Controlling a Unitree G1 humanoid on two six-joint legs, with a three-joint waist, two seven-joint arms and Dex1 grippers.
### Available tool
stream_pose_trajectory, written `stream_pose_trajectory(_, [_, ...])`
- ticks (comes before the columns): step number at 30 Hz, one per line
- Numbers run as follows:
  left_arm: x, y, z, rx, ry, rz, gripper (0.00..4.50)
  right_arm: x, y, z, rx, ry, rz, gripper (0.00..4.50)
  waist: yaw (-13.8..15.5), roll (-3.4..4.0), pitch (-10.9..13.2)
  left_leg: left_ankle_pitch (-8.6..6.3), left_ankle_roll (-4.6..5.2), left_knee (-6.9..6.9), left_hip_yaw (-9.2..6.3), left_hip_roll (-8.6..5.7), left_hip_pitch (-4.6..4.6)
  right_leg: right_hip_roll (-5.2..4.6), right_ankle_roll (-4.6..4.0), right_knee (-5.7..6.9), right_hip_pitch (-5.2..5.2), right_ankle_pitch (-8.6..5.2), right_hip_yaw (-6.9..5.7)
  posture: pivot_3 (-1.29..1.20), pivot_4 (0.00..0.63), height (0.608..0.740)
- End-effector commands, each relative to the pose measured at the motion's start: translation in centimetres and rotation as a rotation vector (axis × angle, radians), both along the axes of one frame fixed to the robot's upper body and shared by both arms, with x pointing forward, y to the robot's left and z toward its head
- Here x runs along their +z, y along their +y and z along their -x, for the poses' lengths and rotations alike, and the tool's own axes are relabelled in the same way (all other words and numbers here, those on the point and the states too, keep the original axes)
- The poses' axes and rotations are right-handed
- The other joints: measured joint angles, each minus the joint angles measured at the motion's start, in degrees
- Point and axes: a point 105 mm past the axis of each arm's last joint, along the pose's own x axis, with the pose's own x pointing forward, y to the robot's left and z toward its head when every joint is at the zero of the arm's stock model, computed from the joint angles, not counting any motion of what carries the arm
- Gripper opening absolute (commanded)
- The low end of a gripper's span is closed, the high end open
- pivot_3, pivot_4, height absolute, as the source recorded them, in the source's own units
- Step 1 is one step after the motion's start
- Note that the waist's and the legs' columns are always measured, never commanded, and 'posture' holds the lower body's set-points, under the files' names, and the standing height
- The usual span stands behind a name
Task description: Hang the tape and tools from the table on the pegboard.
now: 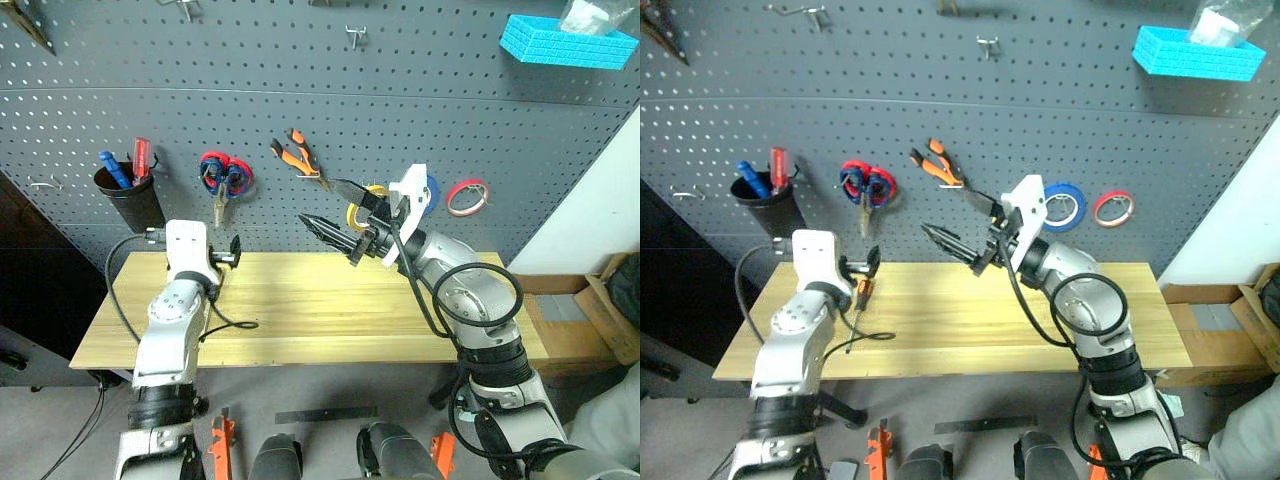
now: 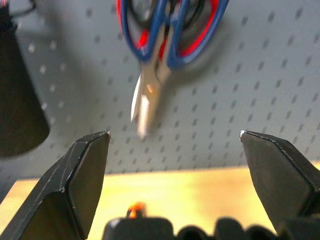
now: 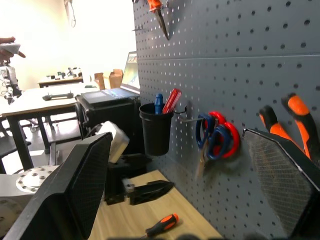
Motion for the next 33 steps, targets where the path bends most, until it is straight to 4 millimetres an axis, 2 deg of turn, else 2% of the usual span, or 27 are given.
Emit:
stream_pose_trajectory(1, [0.2, 1.5, 1.3, 0.028, 0.015, -0.023, 4.47, -0.9, 0.7, 0.3, -0.001, -0.031, 0.094, 4.50, 0.0, 0.05, 0.0, 0.00, 0.00, 0.00, 0.00, 0.01, 0.00, 0.00, 0.00, 0.00, -0.01, 0.00, 0.00, 0.02, 0.123, 0.740])
stream_pose_trajectory(4, [-1.2, 3.1, 2.5, 0.092, 0.091, -0.015, 4.47, -2.5, 1.3, 0.3, -0.011, -0.023, 0.183, 4.50, 0.1, 0.10, 0.2, 0.01, 0.01, 0.01, -0.02, 0.01, 0.04, 0.00, -0.04, 0.05, -0.01, -0.03, -0.04, 0.04, 0.147, 0.740])
stream_pose_trajectory(8, [-2.3, 4.4, 3.5, 0.122, 0.171, -0.005, 4.47, -2.9, 2.2, 0.8, 0.009, -0.018, 0.210, 4.50, 0.3, 0.27, 0.9, 0.02, 0.04, 0.01, -0.06, 0.02, 0.09, 0.00, -0.27, 0.08, 0.02, -0.17, -0.08, 0.04, 0.185, 0.740])
stream_pose_trajectory(15, [-3.2, 6.4, 3.7, 0.077, 0.300, 0.032, 4.47, -4.2, 4.4, 1.1, 0.003, 0.033, 0.301, 4.50, 0.3, 0.47, 3.6, 0.03, 0.05, 0.01, -0.11, 0.05, 0.07, 0.00, -0.49, 0.18, -0.06, -0.30, -0.10, 0.04, 0.253, 0.740])
stream_pose_trajectory(23, [-1.9, 8.8, 1.2, 0.028, 0.324, 0.010, 4.47, -4.8, 5.2, 0.8, -0.065, 0.078, 0.344, 4.50, 0.4, 0.46, 7.6, 0.03, 0.05, -0.04, -0.36, 0.12, -0.04, -0.03, -0.79, 0.57, -0.30, -0.51, -0.25, 0.03, 0.343, 0.740])
stream_pose_trajectory(27, [-1.6, 8.9, -0.4, -0.029, 0.333, -0.023, 4.47, -4.7, 5.0, 0.8, -0.086, 0.098, 0.337, 4.50, 0.3, 0.48, 9.3, 0.03, 0.05, -0.11, -0.30, 0.11, -0.23, -0.05, -0.71, 0.65, -0.55, -0.52, -0.26, 0.02, 0.376, 0.740])
stream_pose_trajectory(33, [-0.7, 7.9, -2.5, -0.124, 0.313, -0.027, 4.47, -3.8, 5.1, 1.6, -0.073, 0.100, 0.331, 4.50, 0.3, 0.36, 11.1, 0.02, 0.04, -0.06, -0.39, 0.11, -1.19, -0.09, -0.65, 0.75, -1.48, -0.56, -0.33, -0.01, 0.409, 0.740])
